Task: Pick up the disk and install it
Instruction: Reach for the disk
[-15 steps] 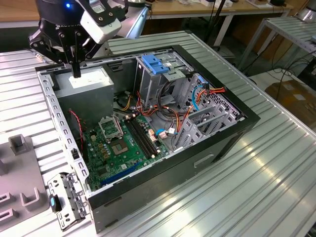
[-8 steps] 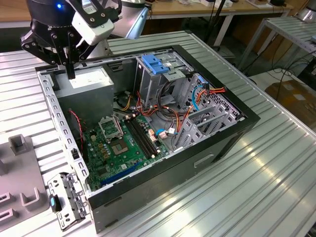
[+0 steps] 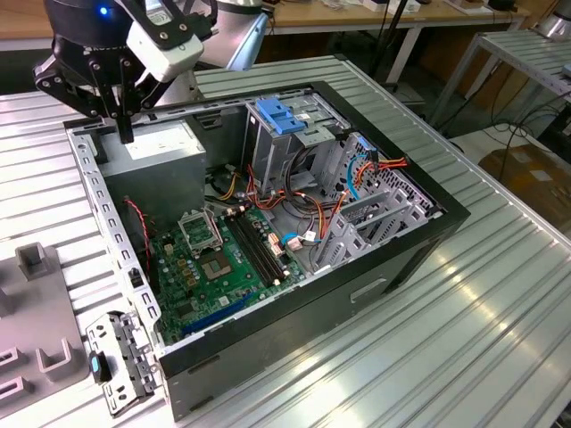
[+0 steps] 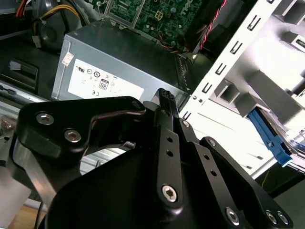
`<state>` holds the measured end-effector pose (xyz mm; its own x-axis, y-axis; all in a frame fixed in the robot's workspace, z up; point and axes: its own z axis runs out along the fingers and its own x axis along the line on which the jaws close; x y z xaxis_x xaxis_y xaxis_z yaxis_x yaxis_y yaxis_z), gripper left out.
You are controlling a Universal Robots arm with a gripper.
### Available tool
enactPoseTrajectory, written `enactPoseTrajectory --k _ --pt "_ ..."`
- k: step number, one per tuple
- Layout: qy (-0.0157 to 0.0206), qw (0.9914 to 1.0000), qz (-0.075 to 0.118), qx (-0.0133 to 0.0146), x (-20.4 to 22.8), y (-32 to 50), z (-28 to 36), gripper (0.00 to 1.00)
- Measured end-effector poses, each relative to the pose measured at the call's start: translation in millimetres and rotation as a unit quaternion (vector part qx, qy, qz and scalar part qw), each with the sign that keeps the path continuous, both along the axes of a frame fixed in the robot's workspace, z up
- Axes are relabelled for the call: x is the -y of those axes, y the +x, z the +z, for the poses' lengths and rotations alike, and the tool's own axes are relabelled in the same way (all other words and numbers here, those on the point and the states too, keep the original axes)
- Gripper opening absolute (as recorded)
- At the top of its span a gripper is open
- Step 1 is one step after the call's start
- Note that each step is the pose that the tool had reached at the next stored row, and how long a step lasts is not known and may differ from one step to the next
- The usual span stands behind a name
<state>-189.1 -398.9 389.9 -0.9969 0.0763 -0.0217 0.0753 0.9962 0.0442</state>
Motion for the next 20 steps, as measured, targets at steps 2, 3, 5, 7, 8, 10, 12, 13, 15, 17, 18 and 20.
enactPoseTrajectory --k 2,3,5,7,8,10,12,13,15,17,18,20 --pt "0.0000 1.00000 0.000 0.0000 0.0 -3.2 0.0 0.11" --pt "0.0000 1.00000 0.000 0.0000 0.0 -6.1 0.0 0.11" --pt "0.0000 1.00000 0.000 0.0000 0.0 -12.8 -0.1 0.11" --pt "0.0000 1.00000 0.000 0.0000 0.0 -18.5 -0.2 0.11" --pt "0.0000 1.00000 0.000 0.0000 0.0 -21.7 -0.2 0.11" --pt "0.0000 1.00000 0.000 0.0000 -0.1 -26.1 -0.3 0.11" --pt "0.0000 1.00000 0.000 0.0000 -0.1 -33.2 -0.4 0.11" --pt "0.0000 1.00000 0.000 0.0000 -0.1 -35.2 -0.5 0.11" --pt "0.0000 1.00000 0.000 0.0000 -0.1 -40.0 -0.5 0.11" --pt "0.0000 1.00000 0.000 0.0000 -0.1 -44.3 -0.6 0.11" --pt "0.0000 1.00000 0.000 0.0000 -0.1 -47.3 -0.6 0.11" --pt "0.0000 1.00000 0.000 0.0000 -0.1 -52.8 -0.7 0.11"
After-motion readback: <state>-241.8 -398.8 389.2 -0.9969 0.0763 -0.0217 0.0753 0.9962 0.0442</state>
